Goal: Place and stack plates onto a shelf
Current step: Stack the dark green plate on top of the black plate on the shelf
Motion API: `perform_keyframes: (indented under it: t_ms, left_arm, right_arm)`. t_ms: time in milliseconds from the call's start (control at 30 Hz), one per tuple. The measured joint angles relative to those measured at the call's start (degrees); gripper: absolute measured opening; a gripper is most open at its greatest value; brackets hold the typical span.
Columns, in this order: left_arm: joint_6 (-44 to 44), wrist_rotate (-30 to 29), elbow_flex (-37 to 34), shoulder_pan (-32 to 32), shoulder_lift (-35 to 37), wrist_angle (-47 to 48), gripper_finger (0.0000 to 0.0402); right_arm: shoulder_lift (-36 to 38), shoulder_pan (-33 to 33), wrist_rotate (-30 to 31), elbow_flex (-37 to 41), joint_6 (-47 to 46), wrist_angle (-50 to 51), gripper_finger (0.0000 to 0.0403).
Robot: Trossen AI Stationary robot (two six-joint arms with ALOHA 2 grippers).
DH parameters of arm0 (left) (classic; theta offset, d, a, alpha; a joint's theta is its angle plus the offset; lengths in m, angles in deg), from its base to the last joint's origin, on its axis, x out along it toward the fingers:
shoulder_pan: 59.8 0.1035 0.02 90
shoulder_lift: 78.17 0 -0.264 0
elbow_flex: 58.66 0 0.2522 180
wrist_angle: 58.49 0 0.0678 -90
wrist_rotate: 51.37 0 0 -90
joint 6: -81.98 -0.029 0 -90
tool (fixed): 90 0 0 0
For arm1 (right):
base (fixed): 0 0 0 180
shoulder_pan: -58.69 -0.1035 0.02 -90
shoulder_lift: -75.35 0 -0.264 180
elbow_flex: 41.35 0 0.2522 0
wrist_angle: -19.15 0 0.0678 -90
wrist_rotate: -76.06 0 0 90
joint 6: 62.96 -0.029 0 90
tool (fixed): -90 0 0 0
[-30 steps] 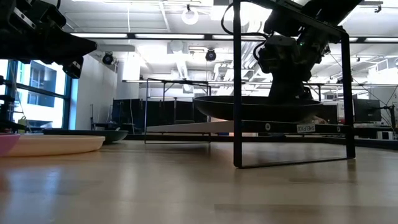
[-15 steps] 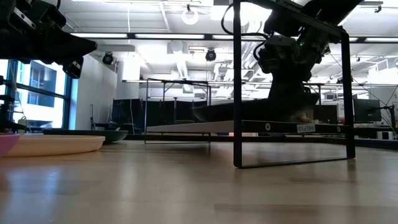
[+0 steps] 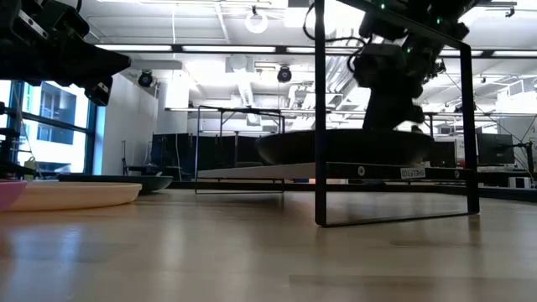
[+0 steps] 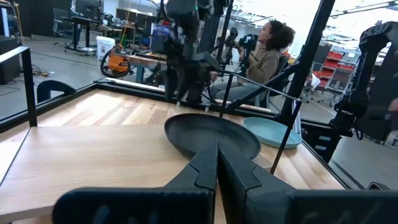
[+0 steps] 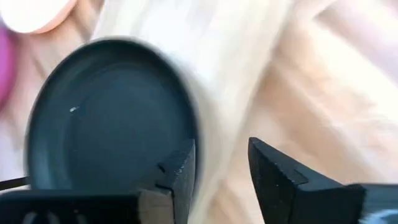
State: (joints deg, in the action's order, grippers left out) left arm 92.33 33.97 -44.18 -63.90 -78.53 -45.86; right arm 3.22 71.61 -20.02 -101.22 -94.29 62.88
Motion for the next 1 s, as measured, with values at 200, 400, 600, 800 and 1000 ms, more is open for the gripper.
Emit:
perform_keyframes:
  t_ms: [200,400,600,800,1000]
  left_arm:
    - [0.0,0.0,-0.01,0.0,0.0,0.0,0.0]
    - [0.0,0.0,0.01,-0.02,0.0,0.0,0.0]
    - [0.0,0.0,0.0,0.0,0.0,0.0,0.0]
    - [0.0,0.0,0.01,-0.02,0.0,0.0,0.0]
    - [0.0,0.0,-0.01,0.0,0.0,0.02,0.0]
  right_arm:
    - [7.33,1.76,6.69,-4.15,4.02,11.93,0.0156]
    - [19.11,0.44,6.58,0.96,3.62,16.18,0.0192]
    - [31.35,-2.91,3.69,10.44,-1.8,1.77,0.0214]
    - [33.93,-5.81,2.83,18.51,4.0,-25.87,0.0216]
    - [33.56,-6.99,2.85,19.94,11.92,-34.13,0.0216]
